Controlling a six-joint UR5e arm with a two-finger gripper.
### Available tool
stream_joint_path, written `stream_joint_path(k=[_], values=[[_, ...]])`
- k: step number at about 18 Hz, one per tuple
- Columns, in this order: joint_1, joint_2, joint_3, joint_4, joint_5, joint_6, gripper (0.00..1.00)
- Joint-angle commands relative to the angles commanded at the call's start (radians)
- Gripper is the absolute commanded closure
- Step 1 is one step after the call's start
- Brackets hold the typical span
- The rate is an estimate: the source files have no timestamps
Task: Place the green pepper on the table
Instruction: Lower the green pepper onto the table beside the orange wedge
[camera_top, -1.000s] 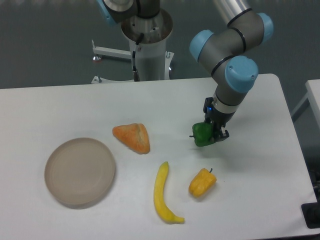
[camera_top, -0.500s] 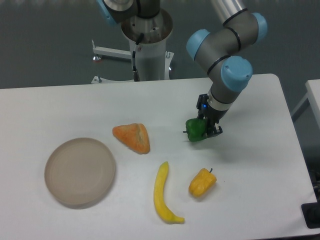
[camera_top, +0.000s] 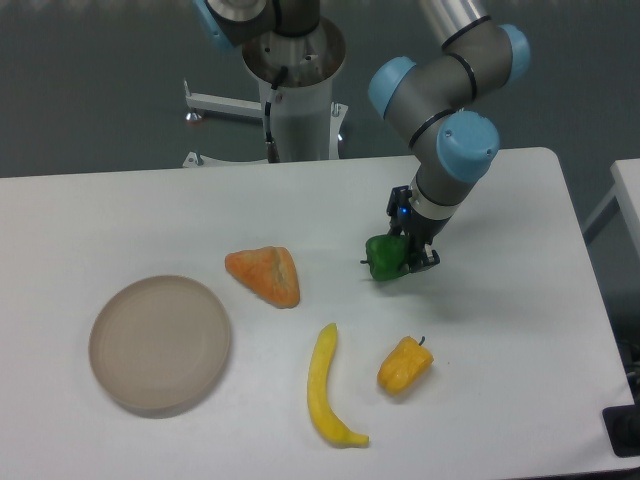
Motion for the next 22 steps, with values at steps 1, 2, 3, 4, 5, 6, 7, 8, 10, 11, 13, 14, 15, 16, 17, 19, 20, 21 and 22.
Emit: stream_joint_path(k=[1, 2, 3, 4, 5, 6, 7, 8, 10, 11, 13, 14, 15, 16, 17, 19, 20, 21, 22], values=[[0.000, 0.000, -0.009, 0.002, 0.002, 0.000, 0.50], [0.000, 0.000, -0.012, 0.003, 0.002, -0.003, 0.50], [0.000, 0.000, -0.012, 0.003, 0.002, -0.003, 0.50], [0.000, 0.000, -0.014, 0.003, 0.002, -0.003, 0.50], [-0.002, -0.002, -0.015, 0.003, 0.003, -0.005, 0.50], [-0.002, -0.002, -0.015, 0.003, 0.003, -0.005, 0.50], [-0.003, -0.002, -0.015, 0.003, 0.003, -0.005, 0.50], [-0.003, -0.003, -0.015, 0.003, 0.005, -0.006, 0.50], [-0.006, -0.003, -0.020, 0.005, 0.005, -0.006, 0.50], [-0.006, -0.003, -0.020, 0.005, 0.005, -0.006, 0.49], [-0.006, -0.006, -0.018, 0.006, 0.009, -0.006, 0.49], [-0.006, -0.006, -0.020, 0.006, 0.011, -0.006, 0.49], [-0.006, -0.006, -0.020, 0.006, 0.011, -0.006, 0.49], [-0.008, -0.006, -0.020, 0.006, 0.012, -0.006, 0.49], [-0.008, -0.006, -0.020, 0.008, 0.012, -0.005, 0.49], [-0.009, -0.006, -0.021, 0.009, 0.012, -0.005, 0.49], [-0.009, -0.008, -0.020, 0.009, 0.014, -0.003, 0.48], [-0.009, -0.008, -0.021, 0.009, 0.014, -0.005, 0.48], [-0.009, -0.008, -0.021, 0.011, 0.014, -0.005, 0.48]])
